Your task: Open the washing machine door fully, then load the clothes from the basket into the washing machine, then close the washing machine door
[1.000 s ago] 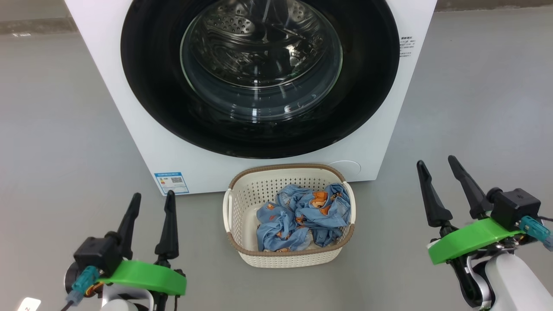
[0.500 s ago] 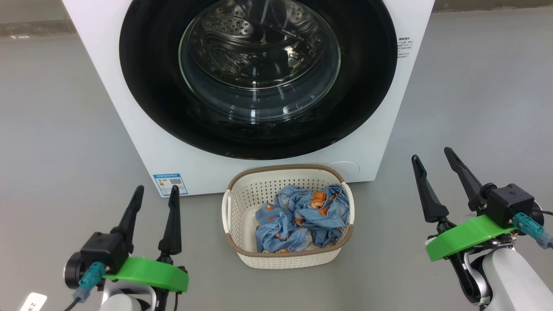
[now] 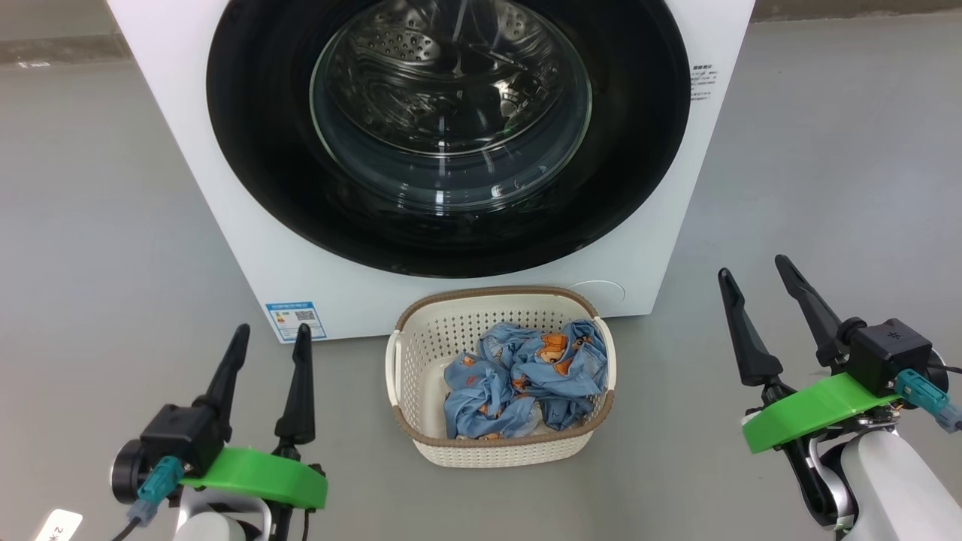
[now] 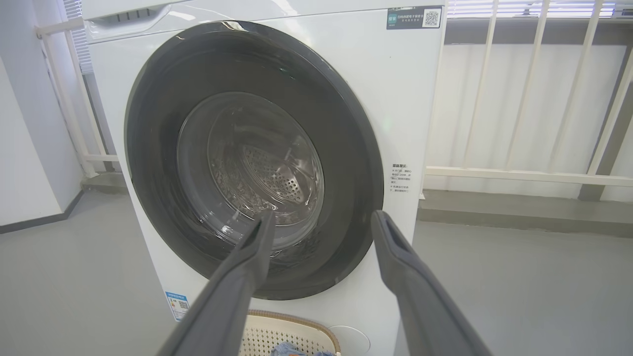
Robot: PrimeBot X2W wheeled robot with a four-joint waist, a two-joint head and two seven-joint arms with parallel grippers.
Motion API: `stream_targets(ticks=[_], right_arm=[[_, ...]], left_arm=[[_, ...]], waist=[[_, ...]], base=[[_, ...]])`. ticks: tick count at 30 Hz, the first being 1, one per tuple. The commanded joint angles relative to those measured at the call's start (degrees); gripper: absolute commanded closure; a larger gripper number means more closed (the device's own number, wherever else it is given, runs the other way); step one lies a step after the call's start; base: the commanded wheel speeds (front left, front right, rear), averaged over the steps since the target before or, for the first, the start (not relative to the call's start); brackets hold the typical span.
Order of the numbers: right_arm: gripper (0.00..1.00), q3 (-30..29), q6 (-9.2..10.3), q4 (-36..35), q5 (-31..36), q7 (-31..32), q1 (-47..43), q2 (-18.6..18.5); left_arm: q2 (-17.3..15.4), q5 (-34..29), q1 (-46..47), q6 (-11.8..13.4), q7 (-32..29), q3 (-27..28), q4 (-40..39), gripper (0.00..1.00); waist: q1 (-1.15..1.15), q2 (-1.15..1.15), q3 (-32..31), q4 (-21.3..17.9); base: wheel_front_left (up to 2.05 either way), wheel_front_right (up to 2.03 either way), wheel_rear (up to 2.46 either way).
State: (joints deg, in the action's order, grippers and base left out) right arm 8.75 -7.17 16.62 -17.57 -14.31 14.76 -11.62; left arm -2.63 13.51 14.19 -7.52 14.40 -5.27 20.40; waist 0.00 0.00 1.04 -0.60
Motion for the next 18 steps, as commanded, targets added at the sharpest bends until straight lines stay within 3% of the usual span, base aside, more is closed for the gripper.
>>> stream_targets(ticks=[1,18], right_arm=[[0.00,0.5,-0.32,-1.5,0.4,-0.7,1.4,-0.6],[0.00,0.2,-0.32,-1.6,0.6,-0.7,1.2,-0.3]], left_arm=[[-1.1,-0.6,2.4,0.0,0.6,1.9,-1.1,0.00],[-1.2,-0.4,2.5,0.0,0.6,1.8,-1.0,0.00]], waist=[[0.00,0.00,0.0,0.0],[0.00,0.00,0.5,0.1]], base=[[0.00,0.00,0.00],[0.00,0.00,0.00]])
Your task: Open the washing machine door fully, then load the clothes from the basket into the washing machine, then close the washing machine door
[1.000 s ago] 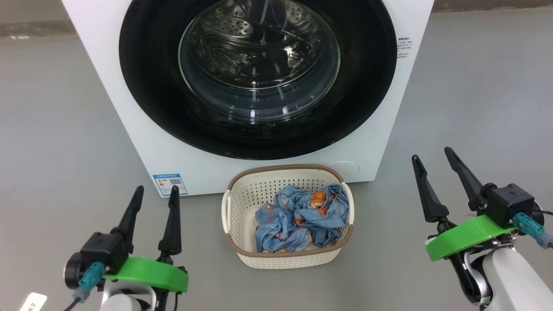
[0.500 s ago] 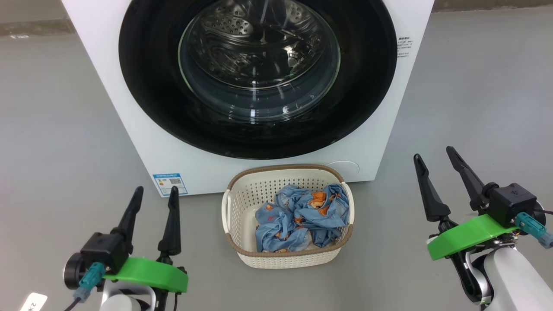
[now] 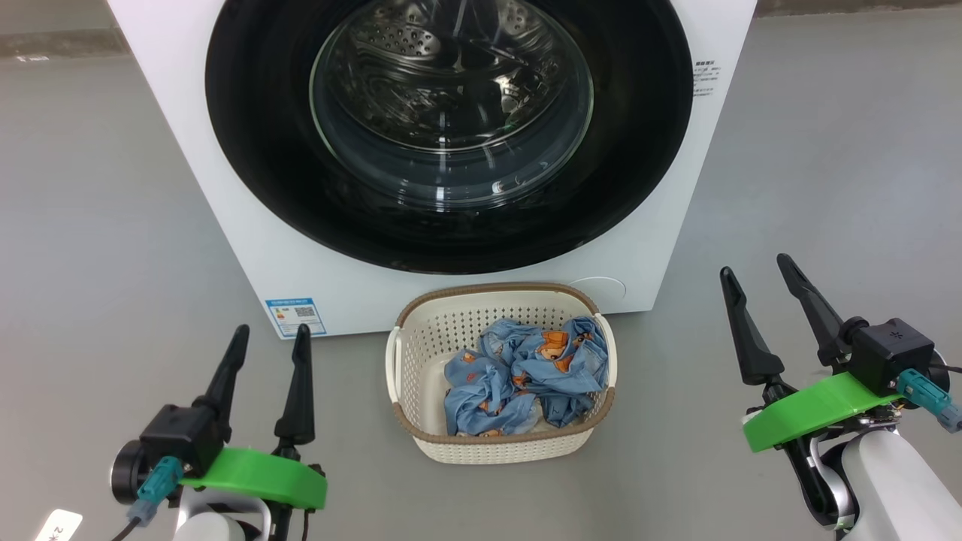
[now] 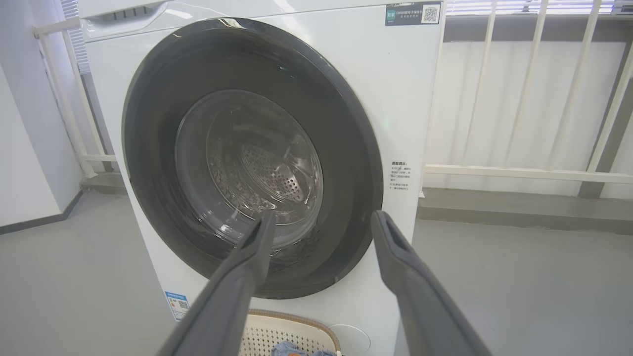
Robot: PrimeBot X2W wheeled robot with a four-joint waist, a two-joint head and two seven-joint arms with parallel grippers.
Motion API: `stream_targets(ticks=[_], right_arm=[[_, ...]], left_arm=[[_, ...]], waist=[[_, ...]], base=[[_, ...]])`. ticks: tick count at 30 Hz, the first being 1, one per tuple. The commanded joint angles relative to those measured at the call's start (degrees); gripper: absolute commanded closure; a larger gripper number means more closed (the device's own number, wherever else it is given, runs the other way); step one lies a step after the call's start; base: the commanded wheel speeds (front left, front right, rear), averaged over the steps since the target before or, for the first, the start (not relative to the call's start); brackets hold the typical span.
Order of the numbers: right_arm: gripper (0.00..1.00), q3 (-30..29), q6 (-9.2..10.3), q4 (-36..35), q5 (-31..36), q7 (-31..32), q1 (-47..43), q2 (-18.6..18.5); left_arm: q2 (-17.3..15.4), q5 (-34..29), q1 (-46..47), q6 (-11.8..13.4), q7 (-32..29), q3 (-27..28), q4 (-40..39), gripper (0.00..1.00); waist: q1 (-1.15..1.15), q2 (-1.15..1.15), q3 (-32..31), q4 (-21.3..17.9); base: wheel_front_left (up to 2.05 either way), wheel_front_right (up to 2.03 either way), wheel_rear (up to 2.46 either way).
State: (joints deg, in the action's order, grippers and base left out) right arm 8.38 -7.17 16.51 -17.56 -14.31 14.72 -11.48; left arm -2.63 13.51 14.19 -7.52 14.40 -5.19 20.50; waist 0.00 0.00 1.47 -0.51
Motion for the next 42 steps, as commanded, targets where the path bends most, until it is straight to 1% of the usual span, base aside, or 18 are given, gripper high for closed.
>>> stream_targets(ticks=[1,31,37,42], right_arm=[[0.00,0.6,-0.32,-1.5,0.6,-0.7,1.3,-0.4],[0.00,0.8,-0.32,-1.3,0.6,-0.7,1.6,-0.4],[0.00,0.8,-0.32,-1.3,0.6,-0.7,1.5,-0.4],[0.00,0.9,-0.32,-1.3,0.7,-0.7,1.4,-0.4]], left_arm=[[-1.3,-0.3,2.6,0.0,0.6,1.6,-1.0,0.00],[-1.4,-0.7,2.8,0.0,0.6,2.2,-1.2,0.00],[-1.2,-1.5,2.7,0.0,0.6,2.8,-1.0,0.00],[-1.0,-1.7,2.6,0.0,0.6,2.9,-0.9,0.00]], waist=[[0.00,0.00,0.1,0.0],[0.00,0.00,0.3,0.2],[0.00,0.00,0.3,0.1],[0.00,0.00,0.1,0.1]], base=[[0.00,0.00,0.00],[0.00,0.00,-0.01],[0.38,0.38,-0.76],[0.81,0.81,-1.62]])
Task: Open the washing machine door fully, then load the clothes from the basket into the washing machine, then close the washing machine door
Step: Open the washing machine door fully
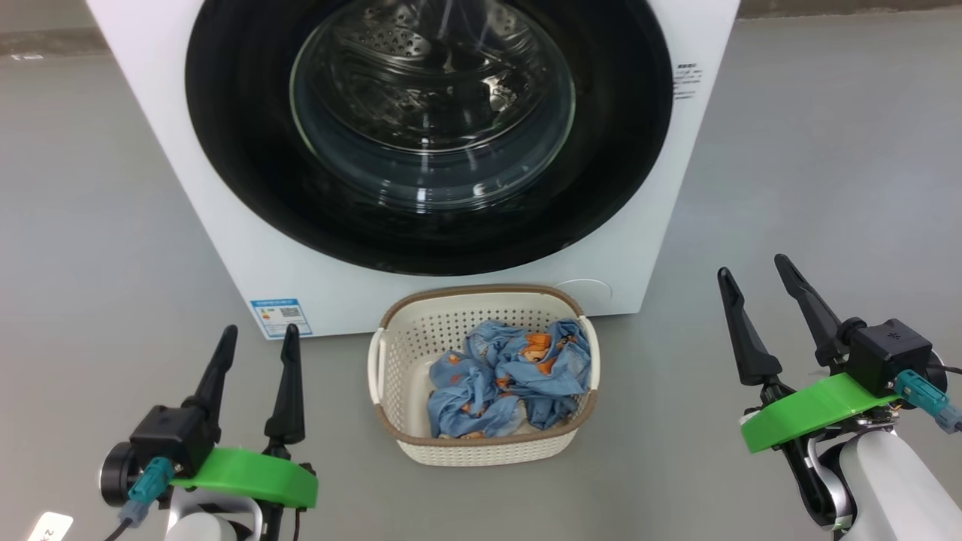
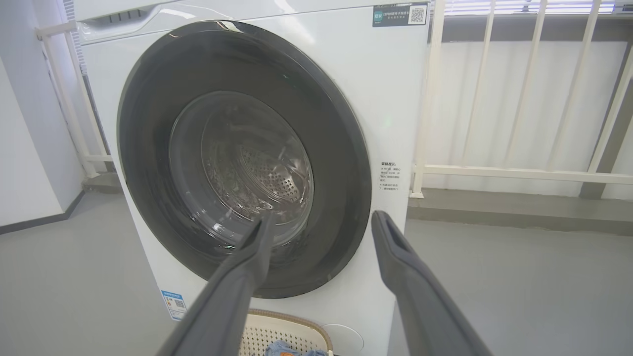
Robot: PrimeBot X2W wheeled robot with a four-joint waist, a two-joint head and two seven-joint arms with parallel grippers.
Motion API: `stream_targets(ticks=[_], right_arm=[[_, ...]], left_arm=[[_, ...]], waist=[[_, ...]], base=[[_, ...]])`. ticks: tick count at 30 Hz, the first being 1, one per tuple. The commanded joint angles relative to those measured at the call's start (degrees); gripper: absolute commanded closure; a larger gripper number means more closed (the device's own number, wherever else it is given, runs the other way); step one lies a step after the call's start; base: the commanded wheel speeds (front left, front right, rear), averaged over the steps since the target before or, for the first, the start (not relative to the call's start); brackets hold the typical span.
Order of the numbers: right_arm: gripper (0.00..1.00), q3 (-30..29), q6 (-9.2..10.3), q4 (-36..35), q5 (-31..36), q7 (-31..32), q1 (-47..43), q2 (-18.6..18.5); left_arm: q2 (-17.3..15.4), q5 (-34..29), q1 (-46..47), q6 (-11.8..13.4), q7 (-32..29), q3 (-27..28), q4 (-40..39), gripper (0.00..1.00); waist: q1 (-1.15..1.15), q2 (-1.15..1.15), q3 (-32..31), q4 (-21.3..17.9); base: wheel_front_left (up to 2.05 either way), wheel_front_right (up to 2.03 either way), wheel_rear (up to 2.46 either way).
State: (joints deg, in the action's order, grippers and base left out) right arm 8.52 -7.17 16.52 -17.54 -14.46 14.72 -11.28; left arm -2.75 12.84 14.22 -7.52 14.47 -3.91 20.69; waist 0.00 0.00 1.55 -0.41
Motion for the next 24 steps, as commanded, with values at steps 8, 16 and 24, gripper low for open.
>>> stream_targets(ticks=[8,16,24], right_arm=[[0.00,0.9,-0.32,-1.3,0.6,-0.5,1.3,-0.6],[0.00,1.0,-0.32,-1.2,0.6,-0.5,1.3,-0.5],[0.00,0.8,-0.32,-1.3,0.6,-0.5,1.2,-0.4]], left_arm=[[-0.8,-1.1,2.5,0.0,0.5,1.6,-0.8,0.00],[-1.1,0.6,2.1,0.0,0.5,0.7,-2.1,0.00],[-1.3,0.9,2.0,0.0,0.5,0.4,-2.0,0.00]], waist=[[0.00,0.00,-0.2,0.0],[0.00,0.00,-0.4,-0.1],[0.00,0.00,-0.3,-0.2]], base=[[1.19,1.19,-2.38],[1.00,1.00,-2.01],[0.45,0.45,-0.90]])
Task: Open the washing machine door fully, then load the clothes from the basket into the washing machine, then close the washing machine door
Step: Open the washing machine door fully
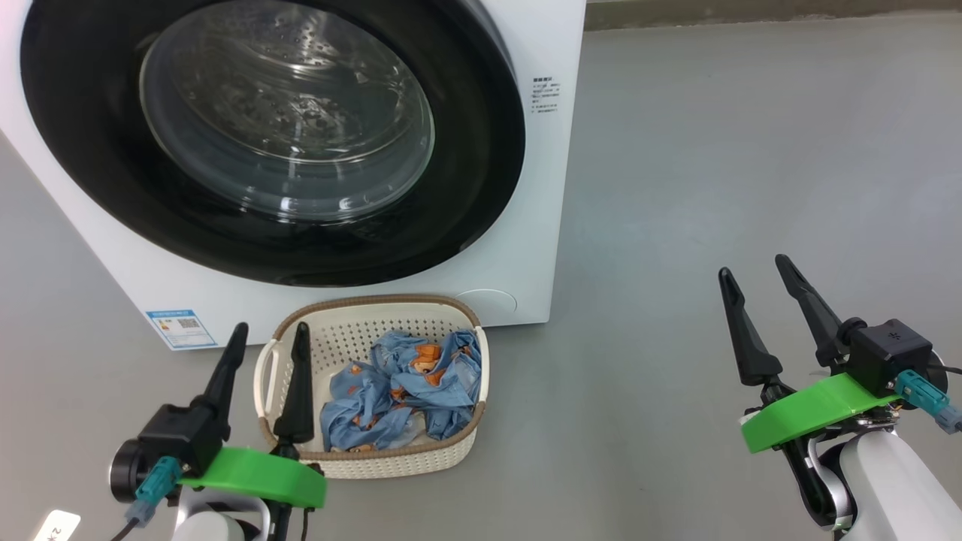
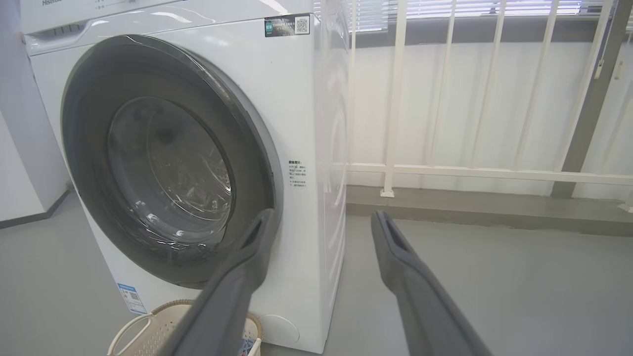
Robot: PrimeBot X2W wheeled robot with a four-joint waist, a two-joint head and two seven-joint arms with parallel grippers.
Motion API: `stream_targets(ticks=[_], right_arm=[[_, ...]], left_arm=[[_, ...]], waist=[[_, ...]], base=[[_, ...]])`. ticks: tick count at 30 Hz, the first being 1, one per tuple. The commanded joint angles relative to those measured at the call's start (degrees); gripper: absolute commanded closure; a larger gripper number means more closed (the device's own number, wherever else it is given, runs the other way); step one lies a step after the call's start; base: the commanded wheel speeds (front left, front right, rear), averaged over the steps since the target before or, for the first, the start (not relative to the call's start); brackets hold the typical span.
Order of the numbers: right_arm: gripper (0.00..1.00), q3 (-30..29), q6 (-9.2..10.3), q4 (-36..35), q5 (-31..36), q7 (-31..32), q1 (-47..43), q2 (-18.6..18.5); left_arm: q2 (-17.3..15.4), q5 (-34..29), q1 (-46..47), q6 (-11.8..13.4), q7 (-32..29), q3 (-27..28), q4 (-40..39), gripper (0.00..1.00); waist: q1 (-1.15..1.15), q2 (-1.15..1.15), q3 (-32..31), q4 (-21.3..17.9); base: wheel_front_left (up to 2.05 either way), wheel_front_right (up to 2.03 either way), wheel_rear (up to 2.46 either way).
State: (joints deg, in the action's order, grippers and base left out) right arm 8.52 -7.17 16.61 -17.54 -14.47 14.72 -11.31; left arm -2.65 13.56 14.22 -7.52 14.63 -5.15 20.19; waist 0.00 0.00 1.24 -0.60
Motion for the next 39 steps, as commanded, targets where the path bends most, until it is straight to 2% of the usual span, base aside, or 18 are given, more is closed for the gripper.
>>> stream_targets(ticks=[1,39], right_arm=[[0.00,0.7,-0.32,-1.4,0.6,-0.5,1.2,-0.4],[0.00,1.2,-0.32,-1.5,-0.3,-0.5,1.2,-0.6]], left_arm=[[-1.4,0.2,2.1,0.0,0.4,1.7,-1.5,0.00],[-1.0,-0.9,2.6,0.0,0.4,3.1,0.1,0.00]], waist=[[0.00,0.00,0.0,0.0],[0.00,0.00,0.9,0.2]], base=[[0.11,0.11,-0.22],[0.00,0.00,0.00]])
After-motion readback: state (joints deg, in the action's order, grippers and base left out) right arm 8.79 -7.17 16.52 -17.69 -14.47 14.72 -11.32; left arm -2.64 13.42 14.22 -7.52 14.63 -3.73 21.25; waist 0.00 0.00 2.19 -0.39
